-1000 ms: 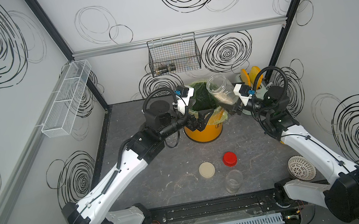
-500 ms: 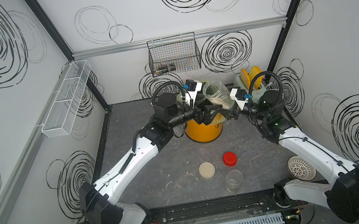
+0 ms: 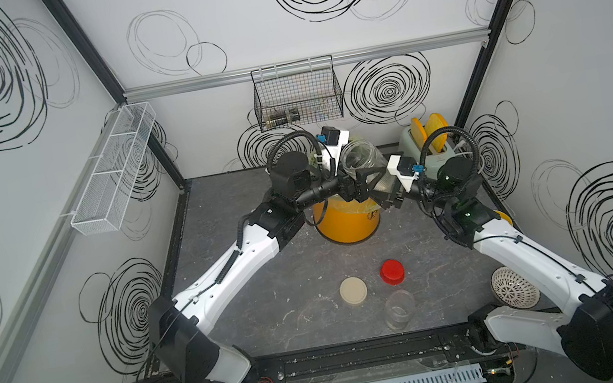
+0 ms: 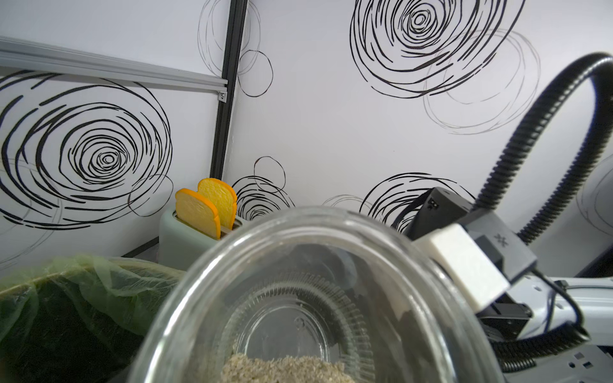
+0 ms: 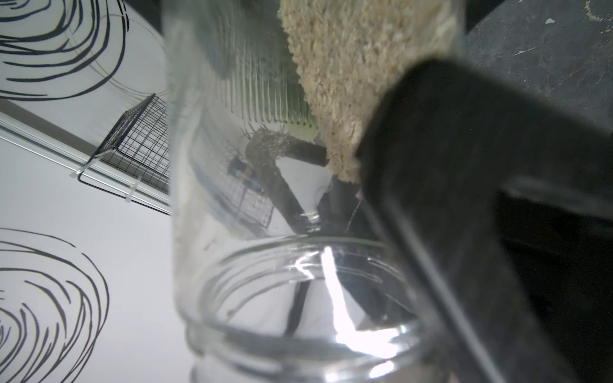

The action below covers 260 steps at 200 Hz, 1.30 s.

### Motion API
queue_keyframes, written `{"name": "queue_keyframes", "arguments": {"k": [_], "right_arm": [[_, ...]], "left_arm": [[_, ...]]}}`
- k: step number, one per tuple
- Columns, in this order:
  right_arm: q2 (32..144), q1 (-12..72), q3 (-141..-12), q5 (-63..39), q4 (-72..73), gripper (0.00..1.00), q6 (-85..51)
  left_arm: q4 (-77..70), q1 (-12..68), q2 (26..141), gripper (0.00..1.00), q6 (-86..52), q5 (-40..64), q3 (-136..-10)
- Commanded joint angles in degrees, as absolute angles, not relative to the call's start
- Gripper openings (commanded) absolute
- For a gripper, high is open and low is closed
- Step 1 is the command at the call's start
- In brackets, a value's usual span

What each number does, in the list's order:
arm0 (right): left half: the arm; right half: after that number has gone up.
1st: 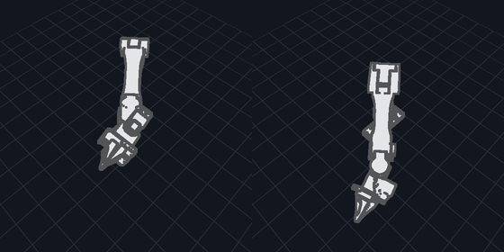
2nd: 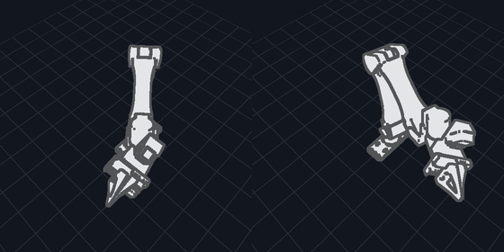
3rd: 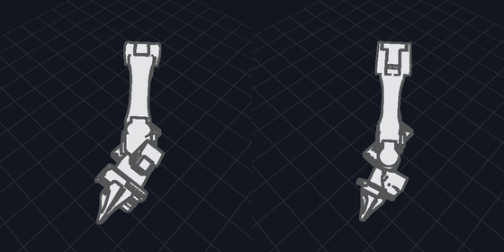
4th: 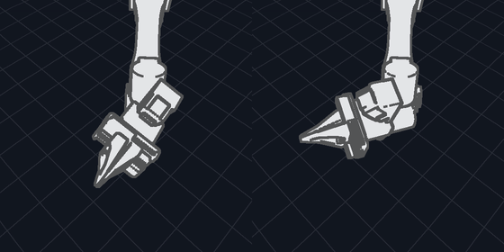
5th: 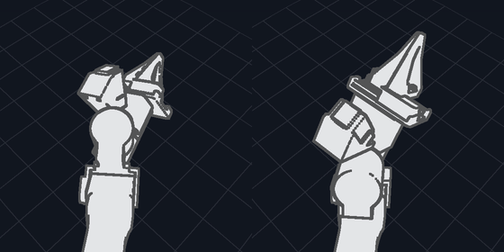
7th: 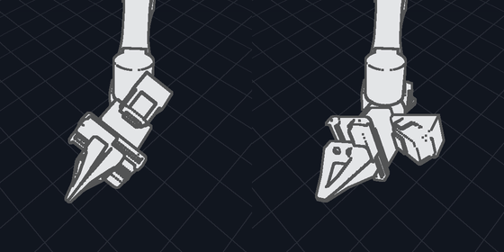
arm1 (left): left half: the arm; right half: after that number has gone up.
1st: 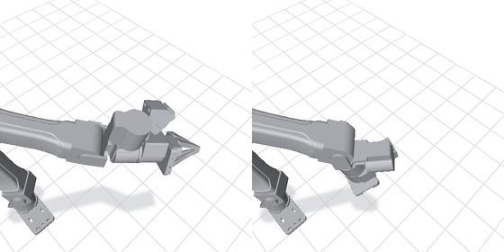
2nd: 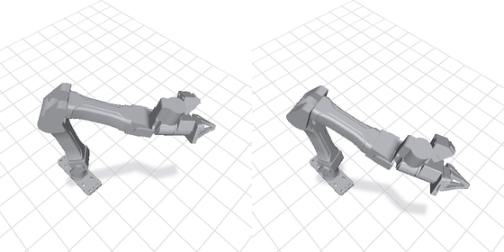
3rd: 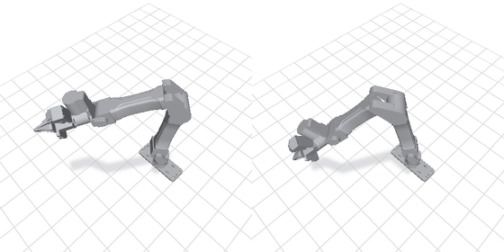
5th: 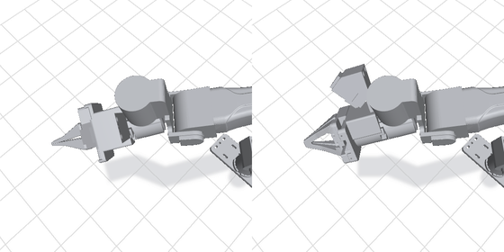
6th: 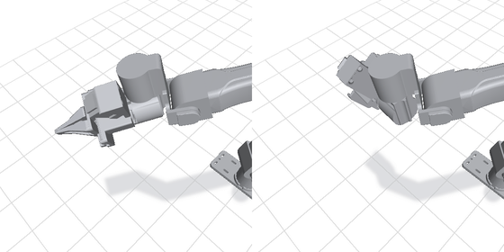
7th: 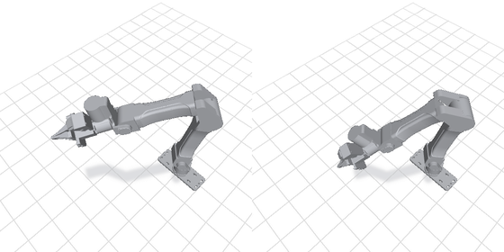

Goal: Empty expired oatmeal from jars
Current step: Adjust the jar.

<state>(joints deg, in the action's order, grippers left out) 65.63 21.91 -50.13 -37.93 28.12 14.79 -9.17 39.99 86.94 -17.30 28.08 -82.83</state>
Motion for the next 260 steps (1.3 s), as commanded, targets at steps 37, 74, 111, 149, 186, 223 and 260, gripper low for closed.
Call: {"name": "queue_keyframes", "arguments": {"k": [37, 74, 111, 149, 186, 223, 260], "right_arm": [[66.1, 22.8, -50.9, -38.8, 33.4, 0.27, 14.8], [66.5, 23.0, -50.9, -38.9, 33.0, 0.32, 15.2], [66.0, 23.0, -50.3, -38.2, 32.1, 0.62, 16.3], [64.9, 22.3, -49.1, -37.2, 31.3, 0.98, 16.8], [62.6, 20.5, -48.0, -38.5, 29.8, 0.98, 14.1], [57.5, 16.1, -47.3, -40.7, 24.4, 0.98, 3.4], [52.6, 14.8, -45.7, -43.6, 23.5, 0.98, -12.3]], "left_arm": [[-13.7, 40.5, 88.2, 0.75, -21.5, 26.5, -85.2], [-15.4, 40.6, 88.7, 0.49, -24.2, 26.2, -85.2], [-16.2, 41.1, 88.1, 0.00, -28.6, 23.9, -84.8], [-18.8, 41.8, 85.8, 0.00, -31.8, 19.9, -82.7], [-18.8, 42.6, 84.4, 0.00, -34.2, 14.5, -81.6], [-18.6, 42.7, 83.4, 0.00, -35.9, 9.9, -80.9], [-19.2, 42.7, 83.5, 0.00, -38.1, 6.8, -81.5]]}}
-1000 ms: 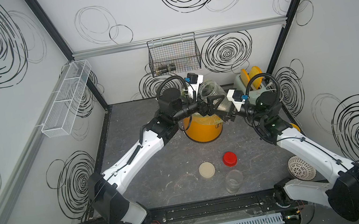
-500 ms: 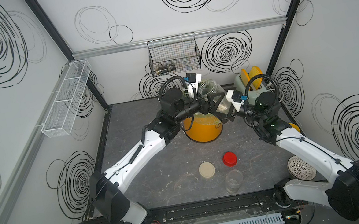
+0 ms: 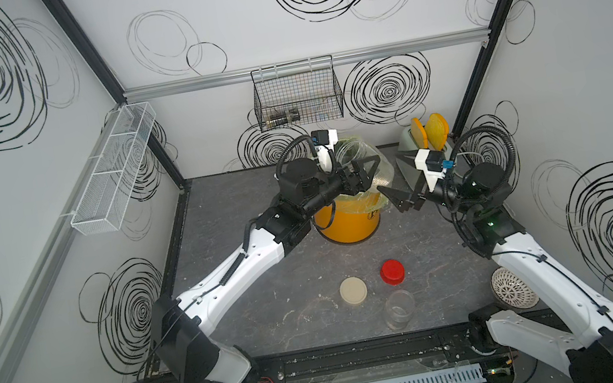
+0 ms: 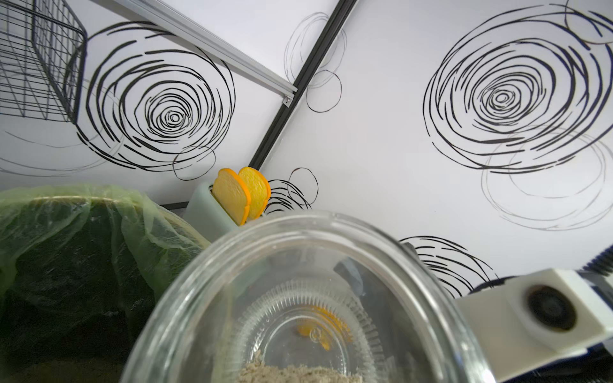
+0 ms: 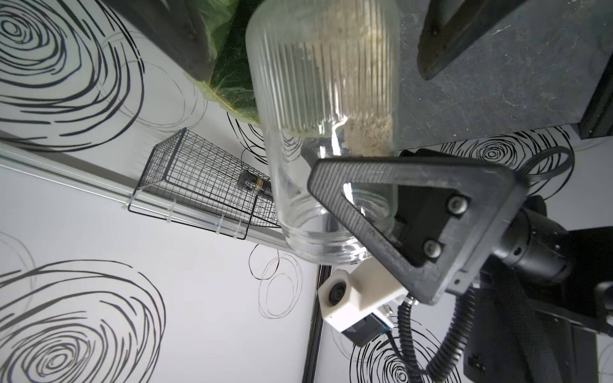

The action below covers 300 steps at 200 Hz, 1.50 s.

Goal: Empty expired oatmeal from jars
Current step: Adjust the jar.

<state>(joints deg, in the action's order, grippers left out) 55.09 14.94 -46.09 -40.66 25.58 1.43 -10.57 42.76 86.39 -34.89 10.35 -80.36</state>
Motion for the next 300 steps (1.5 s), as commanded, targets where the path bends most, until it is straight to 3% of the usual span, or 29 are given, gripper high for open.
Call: {"name": "queue_keyframes", "arguments": {"k": [1, 30, 58, 111, 162, 234, 300], "right_arm": [[52.5, 14.8, -45.8, -43.5, 23.3, 0.98, -13.0], [52.9, 10.7, -48.9, -49.1, 22.2, 0.99, -34.3], [54.6, 4.4, -41.4, -57.6, 48.1, 1.00, -62.0], [65.2, 1.8, -38.7, -60.6, 79.2, 0.98, -85.6], [72.0, 3.0, -41.2, -58.5, 92.1, 0.98, -94.9], [73.4, 9.3, -45.6, -57.3, 79.5, 0.98, -82.9], [77.5, 11.1, -48.2, -55.6, 84.1, 0.98, -84.2]], "left_arm": [[-19.1, 42.7, 83.6, 0.00, -38.2, 6.8, -81.5], [-20.1, 42.7, 83.7, 0.00, -41.6, 6.6, -81.7], [-20.1, 42.6, 83.4, 0.00, -44.5, 8.3, -82.9], [-22.9, 42.0, 83.5, 0.00, -50.3, 11.4, -83.5], [-25.7, 41.2, 84.2, 0.00, -54.1, 13.5, -84.0], [-27.3, 41.9, 85.3, 0.00, -56.2, 14.5, -84.6], [-26.7, 43.1, 85.7, 0.00, -55.5, 14.4, -84.2]]}}
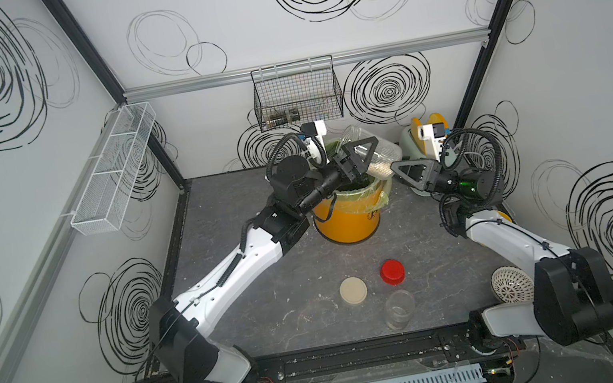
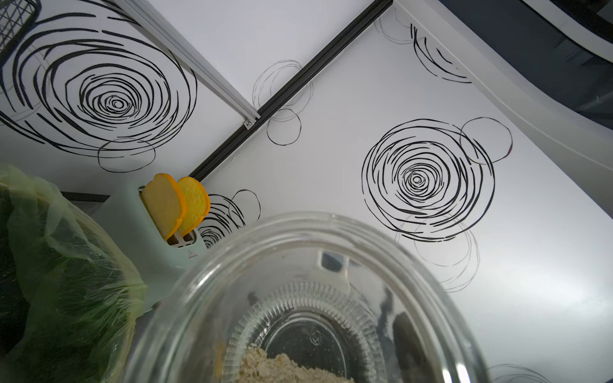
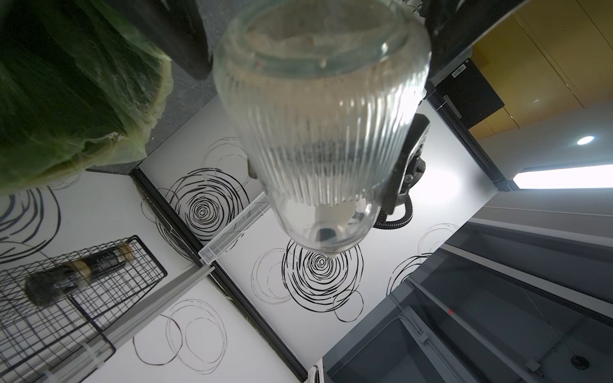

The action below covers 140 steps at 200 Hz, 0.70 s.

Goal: Empty expired oatmeal from jars
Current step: Adjust the jar.

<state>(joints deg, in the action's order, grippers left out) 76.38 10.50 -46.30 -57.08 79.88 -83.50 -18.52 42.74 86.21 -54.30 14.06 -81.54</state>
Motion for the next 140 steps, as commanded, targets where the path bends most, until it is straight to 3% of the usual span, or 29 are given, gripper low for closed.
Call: {"name": "queue_keyframes", "arguments": {"k": [1, 140], "right_arm": [[77.5, 11.1, -48.3, -55.6, 84.2, 0.98, -84.3], [83.9, 13.2, -52.2, -54.3, 98.2, 1.00, -93.5]], "left_arm": [[-26.7, 43.1, 85.7, 0.00, -55.5, 14.4, -84.2], [-29.1, 43.4, 86.5, 0.00, -56.3, 14.3, -83.1]]}}
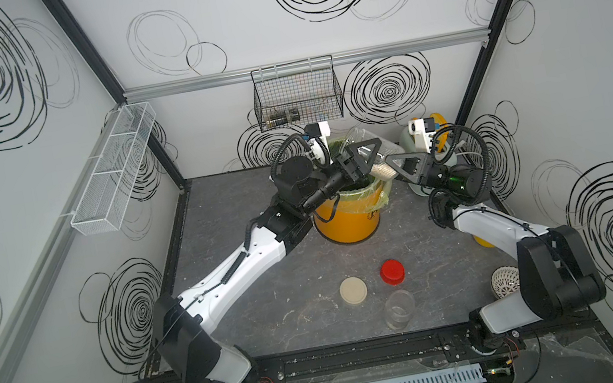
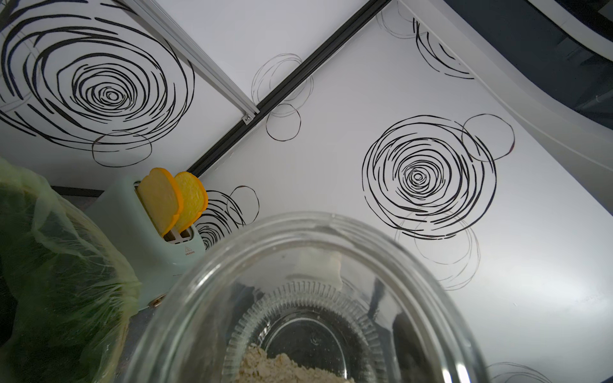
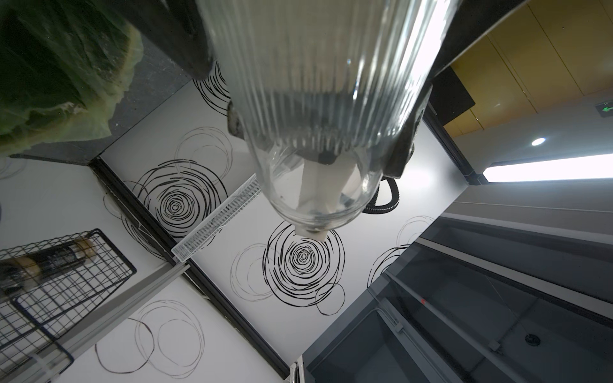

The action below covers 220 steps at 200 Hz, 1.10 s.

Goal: Empty expired oatmeal from jars
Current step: Adjust the jar.

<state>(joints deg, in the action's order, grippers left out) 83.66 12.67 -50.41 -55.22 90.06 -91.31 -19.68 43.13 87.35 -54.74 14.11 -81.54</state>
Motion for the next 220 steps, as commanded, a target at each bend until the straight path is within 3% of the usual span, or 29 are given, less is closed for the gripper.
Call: {"name": "queue_keyframes", "arguments": {"k": [1, 23, 81, 120, 151, 174, 220], "right_arm": [[83.8, 13.2, -52.2, -54.3, 98.2, 1.00, -93.5], [83.6, 13.8, -52.4, -54.2, 97.4, 0.96, -92.6], [81.4, 13.6, -51.2, -53.2, 93.4, 0.75, -88.7], [81.0, 13.5, -51.1, -52.4, 93.3, 0.70, -88.3], [80.4, 12.4, -50.9, -51.9, 91.3, 0.50, -87.8], [79.8, 11.5, -50.1, -51.1, 90.2, 0.43, -87.1], [77.9, 10.3, -48.5, -50.0, 86.4, 0.31, -84.2]], "left_arm": [[-29.0, 43.4, 86.5, 0.00, -56.3, 14.2, -83.1], [-29.0, 43.4, 86.7, 0.00, -56.3, 14.4, -83.0], [-28.5, 43.3, 86.9, 0.00, -55.9, 14.9, -82.3], [-27.9, 43.3, 87.4, 0.00, -55.4, 15.5, -82.4], [-26.5, 42.9, 88.1, 0.00, -54.5, 16.1, -82.9], [-25.4, 42.5, 89.0, 0.16, -54.1, 16.6, -83.5], [-22.6, 41.8, 91.2, 0.61, -53.4, 18.0, -85.7]]}}
